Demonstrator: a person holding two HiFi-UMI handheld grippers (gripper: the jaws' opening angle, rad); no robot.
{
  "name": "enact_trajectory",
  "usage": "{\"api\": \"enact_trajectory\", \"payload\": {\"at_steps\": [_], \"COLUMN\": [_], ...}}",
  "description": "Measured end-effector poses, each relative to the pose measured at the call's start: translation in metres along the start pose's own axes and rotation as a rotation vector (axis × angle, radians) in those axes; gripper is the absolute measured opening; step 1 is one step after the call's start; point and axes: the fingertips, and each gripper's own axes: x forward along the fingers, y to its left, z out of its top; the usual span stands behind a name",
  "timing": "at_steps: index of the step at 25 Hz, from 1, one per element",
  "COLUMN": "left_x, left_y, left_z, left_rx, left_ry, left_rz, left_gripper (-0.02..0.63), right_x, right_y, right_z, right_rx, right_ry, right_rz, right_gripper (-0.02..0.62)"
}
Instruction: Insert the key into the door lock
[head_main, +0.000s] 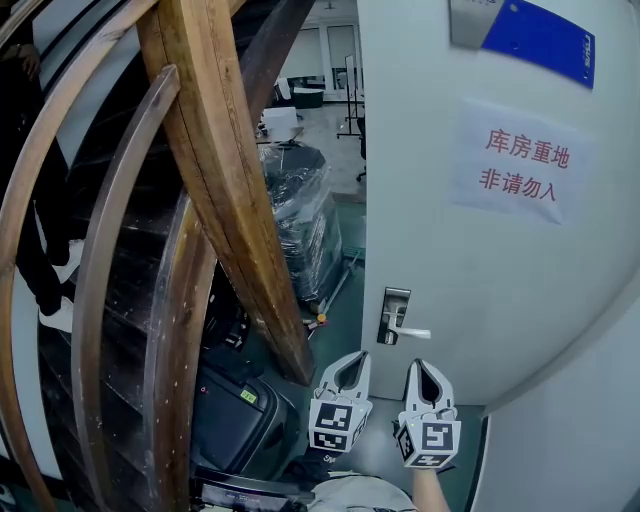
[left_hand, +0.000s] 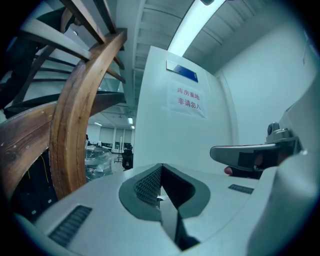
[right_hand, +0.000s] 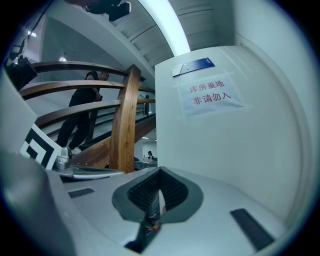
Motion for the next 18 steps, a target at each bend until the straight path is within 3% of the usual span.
{"api": "enact_trajectory", "payload": {"at_steps": [18], "left_x": [0.0012], "left_y": [0.0053], "left_z": [-0.0042], "left_rx": [-0.001], "left_ry": [0.011], "left_rz": [0.002], "left_gripper": [0.005], "right_x": [0.0047], "right_y": [0.0032], "right_z": [-0.0062], "right_rx": [-0.013], "right_ry": [0.018], "right_rz": [0.005], "right_gripper": [0.005]}}
